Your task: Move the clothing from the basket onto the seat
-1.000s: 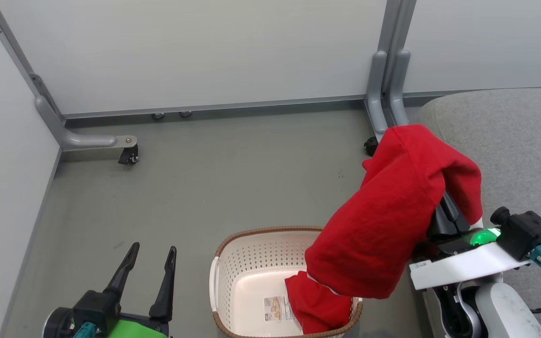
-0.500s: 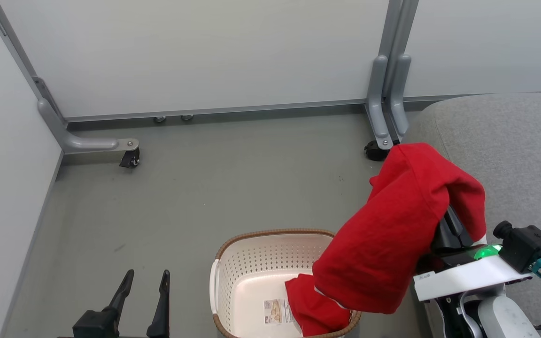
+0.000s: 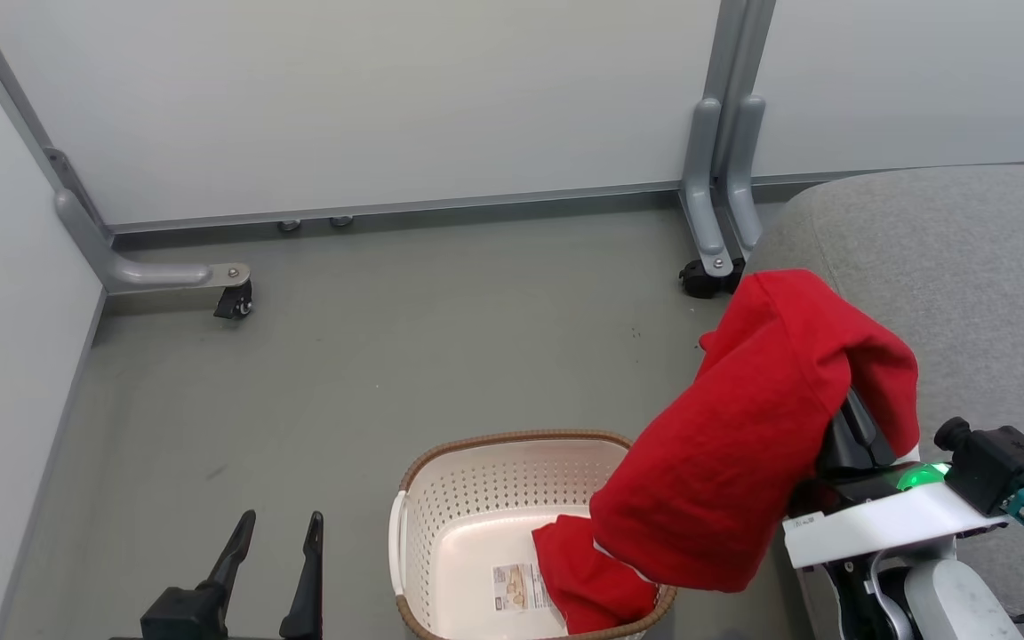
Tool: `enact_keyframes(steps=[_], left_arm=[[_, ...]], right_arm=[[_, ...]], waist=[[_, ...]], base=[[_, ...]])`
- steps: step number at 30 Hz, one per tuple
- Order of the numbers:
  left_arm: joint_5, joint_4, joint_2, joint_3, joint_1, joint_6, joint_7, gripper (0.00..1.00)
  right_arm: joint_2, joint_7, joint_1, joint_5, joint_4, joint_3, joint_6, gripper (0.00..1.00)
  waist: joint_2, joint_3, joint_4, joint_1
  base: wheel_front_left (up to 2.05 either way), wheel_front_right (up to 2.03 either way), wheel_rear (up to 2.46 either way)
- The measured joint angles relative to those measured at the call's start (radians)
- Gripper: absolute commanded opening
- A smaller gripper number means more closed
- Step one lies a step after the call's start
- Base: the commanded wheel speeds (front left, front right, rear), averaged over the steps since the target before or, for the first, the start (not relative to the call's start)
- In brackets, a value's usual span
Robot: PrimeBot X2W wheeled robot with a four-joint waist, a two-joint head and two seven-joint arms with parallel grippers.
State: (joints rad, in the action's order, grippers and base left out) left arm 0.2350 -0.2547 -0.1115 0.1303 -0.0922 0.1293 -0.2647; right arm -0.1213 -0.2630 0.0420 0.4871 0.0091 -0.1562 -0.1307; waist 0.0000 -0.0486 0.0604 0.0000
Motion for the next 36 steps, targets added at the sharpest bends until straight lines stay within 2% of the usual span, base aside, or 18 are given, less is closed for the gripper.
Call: enact_keyframes(steps=[9,16,23,32,36], left_arm=[[0.001,0.002,0.006,0.0,0.002,0.0,0.0,1.0],[0.007,0.007,0.017,-0.002,0.011,0.0,0.0,1.0],[0.005,0.014,0.012,-0.004,0.037,0.001,0.0,1.0],[0.001,0.017,0.005,0.017,0.073,0.001,0.0,1.0],[0.002,0.01,-0.004,0.059,0.111,0.001,0.0,1.0]], right_arm=[[-0.013,0.0,0.01,-0.001,-0.004,0.008,0.0,0.0],[-0.017,0.0,0.031,-0.006,-0.015,0.009,0.0,0.0],[-0.018,0.0,0.049,-0.014,-0.021,0.018,0.0,0.0],[-0.011,0.0,0.071,-0.016,-0.029,0.038,0.0,0.0],[0.003,0.0,0.069,-0.016,-0.046,0.089,0.0,0.0]], waist=[[0.0,0.01,-0.053,0.0],[0.0,0.021,-0.125,0.0],[0.0,0.036,-0.231,0.0],[0.0,0.062,-0.402,0.0],[0.0,0.079,-0.469,0.0]], base=[[0.0,0.0,0.0],[0.0,0.0,0.0],[0.0,0.0,0.0],[0.0,0.0,0.0],[0.0,0.0,0.0]])
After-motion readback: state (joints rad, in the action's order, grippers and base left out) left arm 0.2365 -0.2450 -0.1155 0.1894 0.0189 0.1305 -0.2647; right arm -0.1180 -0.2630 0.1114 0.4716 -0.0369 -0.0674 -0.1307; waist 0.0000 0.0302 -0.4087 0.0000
